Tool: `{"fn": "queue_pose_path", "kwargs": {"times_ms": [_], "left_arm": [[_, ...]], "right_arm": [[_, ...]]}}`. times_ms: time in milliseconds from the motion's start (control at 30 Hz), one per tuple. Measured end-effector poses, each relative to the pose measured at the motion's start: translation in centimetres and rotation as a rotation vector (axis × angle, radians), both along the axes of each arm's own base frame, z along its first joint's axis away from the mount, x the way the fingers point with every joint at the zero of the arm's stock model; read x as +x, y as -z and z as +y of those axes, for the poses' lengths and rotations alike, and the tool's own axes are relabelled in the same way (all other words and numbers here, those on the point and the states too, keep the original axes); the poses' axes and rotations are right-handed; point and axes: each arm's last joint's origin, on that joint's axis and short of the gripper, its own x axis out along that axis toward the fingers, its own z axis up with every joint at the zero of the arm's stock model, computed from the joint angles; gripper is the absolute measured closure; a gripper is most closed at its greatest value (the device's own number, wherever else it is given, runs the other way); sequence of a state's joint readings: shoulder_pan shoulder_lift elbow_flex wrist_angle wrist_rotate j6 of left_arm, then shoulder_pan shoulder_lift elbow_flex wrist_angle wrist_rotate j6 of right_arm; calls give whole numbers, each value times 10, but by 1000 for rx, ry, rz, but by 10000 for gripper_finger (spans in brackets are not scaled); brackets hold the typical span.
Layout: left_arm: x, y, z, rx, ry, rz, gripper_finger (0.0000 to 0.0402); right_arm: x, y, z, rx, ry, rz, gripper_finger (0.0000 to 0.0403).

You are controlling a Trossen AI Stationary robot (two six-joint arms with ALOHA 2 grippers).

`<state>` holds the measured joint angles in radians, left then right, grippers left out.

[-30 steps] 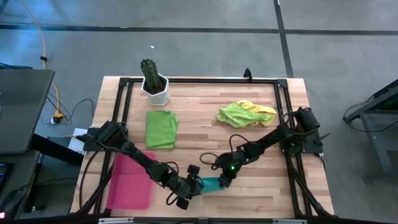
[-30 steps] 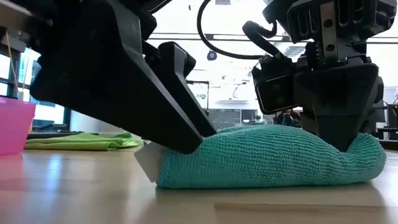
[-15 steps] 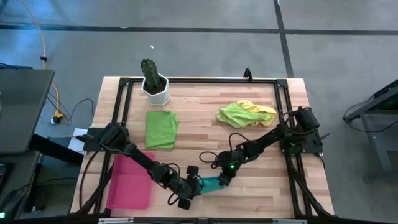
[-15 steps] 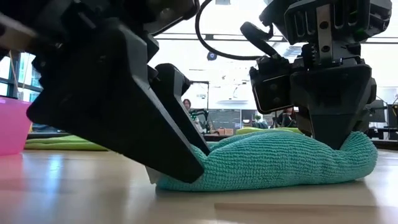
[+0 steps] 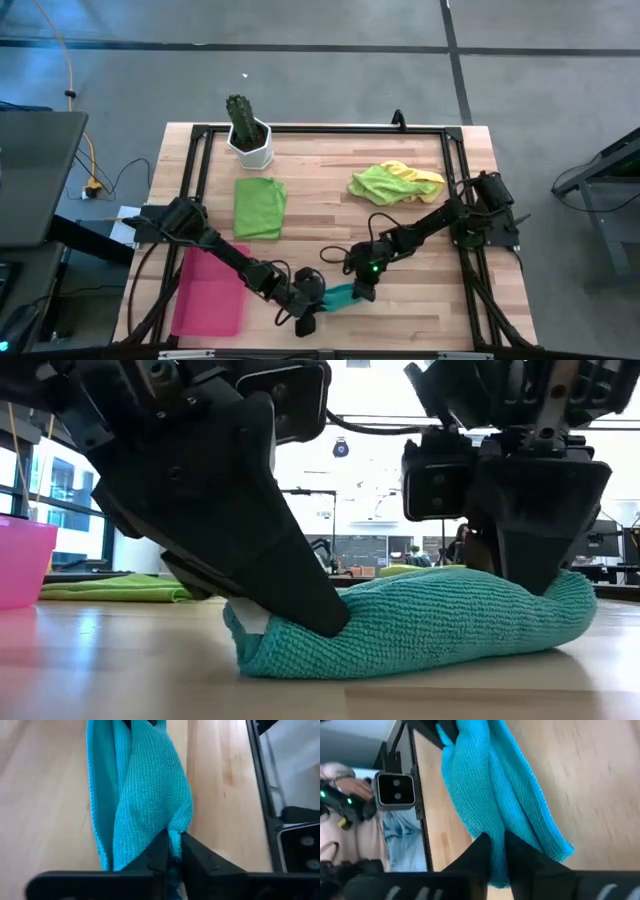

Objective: Roll microfiber towels into tight, uniform cylinder then place into a basket
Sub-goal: Roll the blue towel

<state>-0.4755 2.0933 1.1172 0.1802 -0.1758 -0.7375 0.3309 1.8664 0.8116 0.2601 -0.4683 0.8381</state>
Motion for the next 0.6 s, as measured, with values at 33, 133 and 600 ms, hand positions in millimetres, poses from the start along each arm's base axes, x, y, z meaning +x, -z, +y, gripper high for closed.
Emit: {"fn": "queue_pose_path", "kwargs": {"times_ms": [33, 133, 600], "left_arm": [[0, 0, 0, -15, -8, 3, 388], [0, 0, -1, -73, -26, 16, 391], [-1, 0, -4, -229, -76, 77, 387]], "right_arm": [[0, 0, 0, -15, -21, -20, 340], [0, -1, 0, -61, -89, -91, 313], [-7, -51, 5, -458, -504, -726, 279]]}}
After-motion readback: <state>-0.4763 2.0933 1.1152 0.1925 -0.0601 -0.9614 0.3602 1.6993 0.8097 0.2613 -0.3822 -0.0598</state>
